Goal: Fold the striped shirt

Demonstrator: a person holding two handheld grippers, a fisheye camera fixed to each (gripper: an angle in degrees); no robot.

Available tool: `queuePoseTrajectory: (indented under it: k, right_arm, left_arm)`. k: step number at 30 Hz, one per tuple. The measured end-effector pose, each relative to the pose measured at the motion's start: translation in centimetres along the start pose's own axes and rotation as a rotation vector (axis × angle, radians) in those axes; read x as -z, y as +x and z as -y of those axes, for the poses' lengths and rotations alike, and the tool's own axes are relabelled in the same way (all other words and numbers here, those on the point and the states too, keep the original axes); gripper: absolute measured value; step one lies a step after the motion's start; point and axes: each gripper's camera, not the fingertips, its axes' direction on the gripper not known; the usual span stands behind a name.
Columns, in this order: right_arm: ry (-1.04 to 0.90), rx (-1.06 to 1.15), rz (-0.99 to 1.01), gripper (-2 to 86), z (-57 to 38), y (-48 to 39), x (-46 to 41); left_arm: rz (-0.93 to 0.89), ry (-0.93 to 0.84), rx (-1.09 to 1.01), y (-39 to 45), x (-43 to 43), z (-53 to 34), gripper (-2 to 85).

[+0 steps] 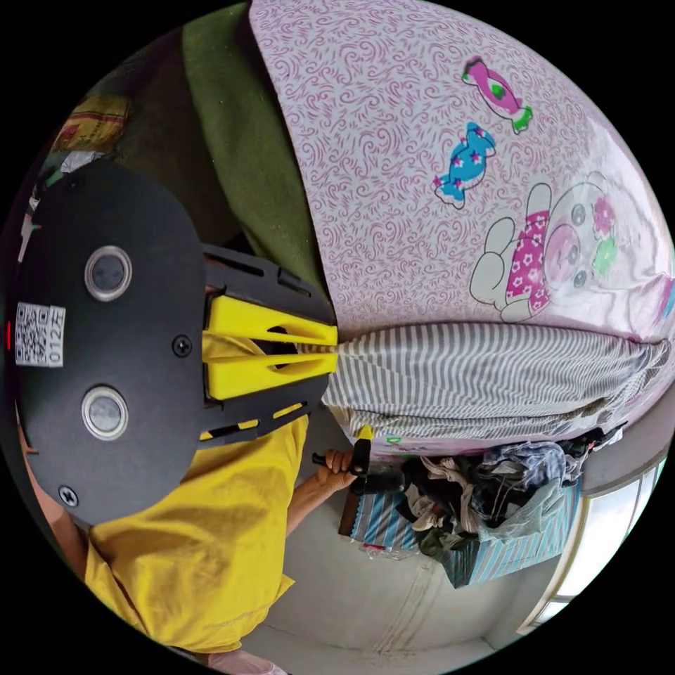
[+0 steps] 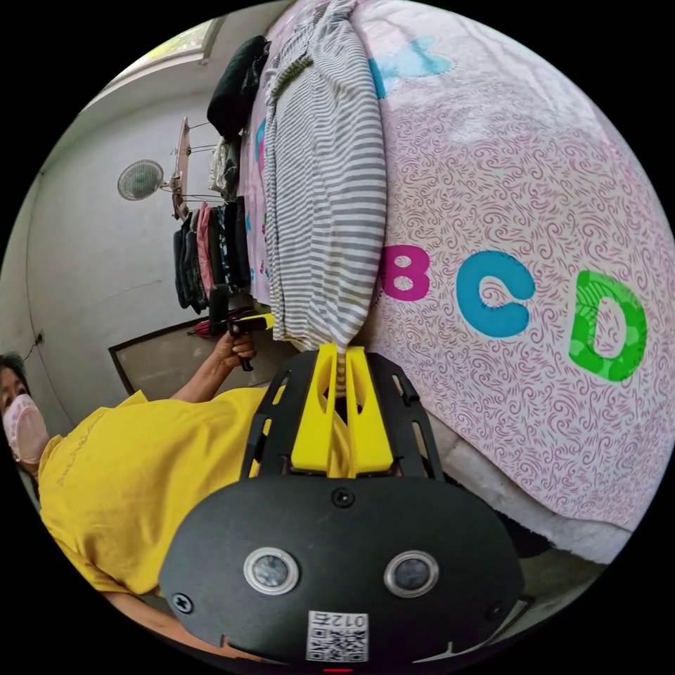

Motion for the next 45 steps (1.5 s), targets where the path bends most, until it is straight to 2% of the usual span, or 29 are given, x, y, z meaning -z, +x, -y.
queuePoseTrajectory:
  k: [8,16,20,28,34,45]
  right_arm:
    - [-0.005,0.081,0.188,1.5,-2.5,-1.7,3.4]
    - [-0.031,0.221,0.289,1.3,-6.1,-6.5,8.0]
    - [0.024,0.278,0.387,1.2,-8.4,-8.9,11.7]
    - [0.15,0.38,0.447,1.2,-9.9,-13.5,18.0]
    - [0.258,0.426,0.447,1.1,-4.6,-15.9,21.8]
    - [0.387,0.324,0.416,1.3,13.1,-18.6,28.2]
  left_arm:
    - [-0.192,0.039,-0.038,-1.4,3.4,-1.0,0.7]
    - [-0.328,0.094,-0.088,1.2,6.7,-3.8,0.7]
    - [-0.411,0.186,-0.117,2.9,8.9,-6.1,0.7]
    - [-0.503,0.395,-0.206,5.9,13.6,-7.3,0.7]
    - [-0.513,0.433,-0.281,5.6,16.6,0.3,0.7]
    - [-0.537,0.417,-0.254,2.6,19.6,23.3,0.8]
